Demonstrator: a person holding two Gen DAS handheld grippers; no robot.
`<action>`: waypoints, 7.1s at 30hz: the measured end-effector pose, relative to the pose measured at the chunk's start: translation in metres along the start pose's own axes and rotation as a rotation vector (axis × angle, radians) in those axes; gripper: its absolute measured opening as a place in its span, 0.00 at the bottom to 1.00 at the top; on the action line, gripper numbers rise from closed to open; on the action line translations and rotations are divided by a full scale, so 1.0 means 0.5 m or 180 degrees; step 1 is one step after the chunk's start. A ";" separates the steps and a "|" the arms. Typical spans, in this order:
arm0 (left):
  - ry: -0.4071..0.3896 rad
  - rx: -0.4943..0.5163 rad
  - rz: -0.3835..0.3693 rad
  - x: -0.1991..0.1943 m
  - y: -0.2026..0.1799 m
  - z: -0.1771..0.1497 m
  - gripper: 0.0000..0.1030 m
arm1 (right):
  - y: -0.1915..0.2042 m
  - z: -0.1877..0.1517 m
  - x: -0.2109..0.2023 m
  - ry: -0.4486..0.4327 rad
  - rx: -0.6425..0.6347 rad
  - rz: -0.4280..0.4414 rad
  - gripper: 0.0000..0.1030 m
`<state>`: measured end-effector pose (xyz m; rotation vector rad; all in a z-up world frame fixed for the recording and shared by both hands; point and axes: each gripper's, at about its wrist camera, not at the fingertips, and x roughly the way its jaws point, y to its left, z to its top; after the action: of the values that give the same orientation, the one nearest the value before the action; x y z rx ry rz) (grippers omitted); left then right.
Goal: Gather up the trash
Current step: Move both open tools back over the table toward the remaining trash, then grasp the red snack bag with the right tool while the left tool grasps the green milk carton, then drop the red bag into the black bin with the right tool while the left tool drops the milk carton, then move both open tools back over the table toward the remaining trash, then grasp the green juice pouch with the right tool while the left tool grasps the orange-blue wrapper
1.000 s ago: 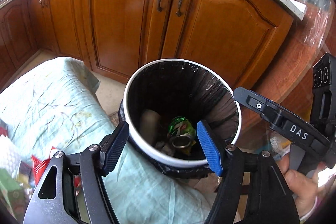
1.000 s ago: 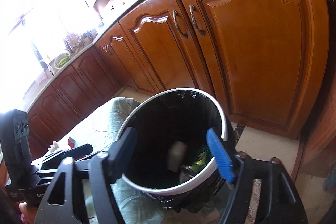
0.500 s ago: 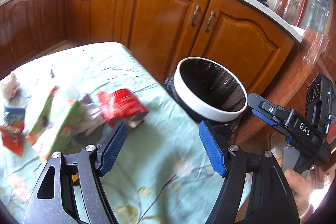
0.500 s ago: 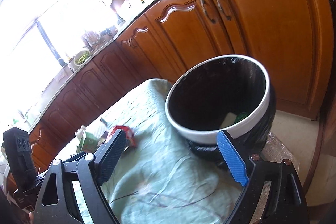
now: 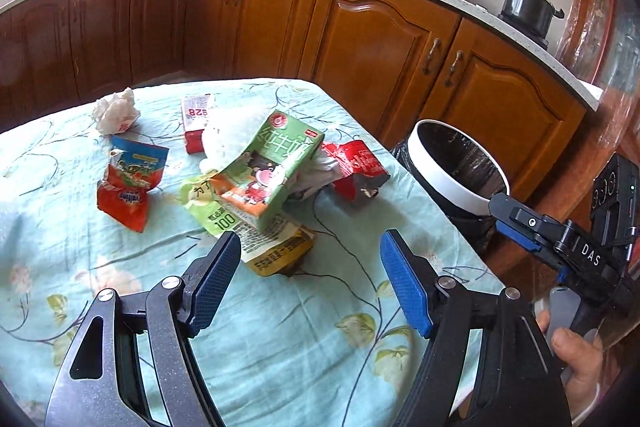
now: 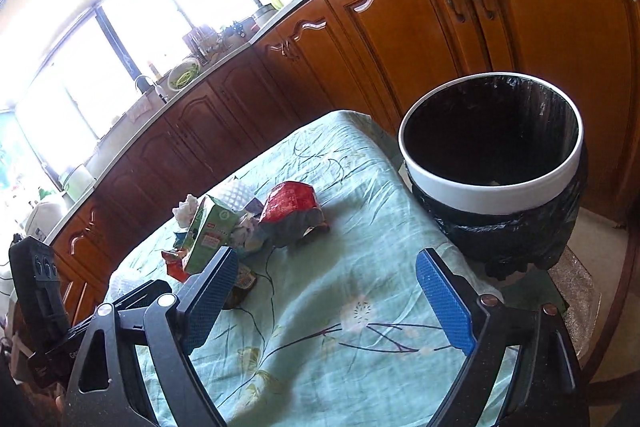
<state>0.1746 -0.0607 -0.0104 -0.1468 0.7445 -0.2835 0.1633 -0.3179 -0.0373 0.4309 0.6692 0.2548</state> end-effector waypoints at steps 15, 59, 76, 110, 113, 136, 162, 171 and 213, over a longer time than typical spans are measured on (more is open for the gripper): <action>0.0060 -0.0096 0.0115 -0.003 0.061 0.000 0.72 | 0.034 -0.006 0.053 0.0184 -0.0217 0.0003 0.89; 0.0128 0.0335 -0.0117 0.049 -0.002 0.052 0.54 | 0.010 0.048 0.085 0.0251 -0.0491 -0.0125 0.02; 0.0266 0.0612 -0.0399 0.103 -0.147 0.050 0.52 | -0.108 0.077 -0.028 -0.0020 -0.0202 -0.0436 0.02; 0.0327 0.1288 -0.0480 0.248 -0.386 0.155 0.49 | -0.291 0.191 -0.021 -0.0056 0.0009 -0.0971 0.02; 0.0338 0.1320 -0.0462 0.266 -0.398 0.163 0.49 | -0.292 0.199 -0.007 -0.0025 -0.0036 -0.1002 0.02; 0.0348 0.0978 -0.0582 0.244 -0.343 0.151 0.62 | -0.272 0.146 -0.028 -0.0095 0.0145 -0.0792 0.66; 0.0298 -0.0090 0.0041 0.036 0.045 0.006 0.66 | 0.016 -0.012 0.060 0.0373 -0.0138 0.0114 0.80; 0.0240 -0.0271 0.0244 0.010 0.134 -0.002 0.66 | 0.109 -0.031 0.105 0.0547 -0.0392 0.0336 0.80; 0.0290 -0.0175 0.0423 0.037 0.244 0.047 0.06 | 0.238 -0.059 0.141 0.0905 -0.0993 0.0715 0.03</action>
<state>0.2285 0.0506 -0.0336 -0.1363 0.8489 -0.1439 0.1872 -0.1784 -0.0411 0.1694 0.8434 0.6327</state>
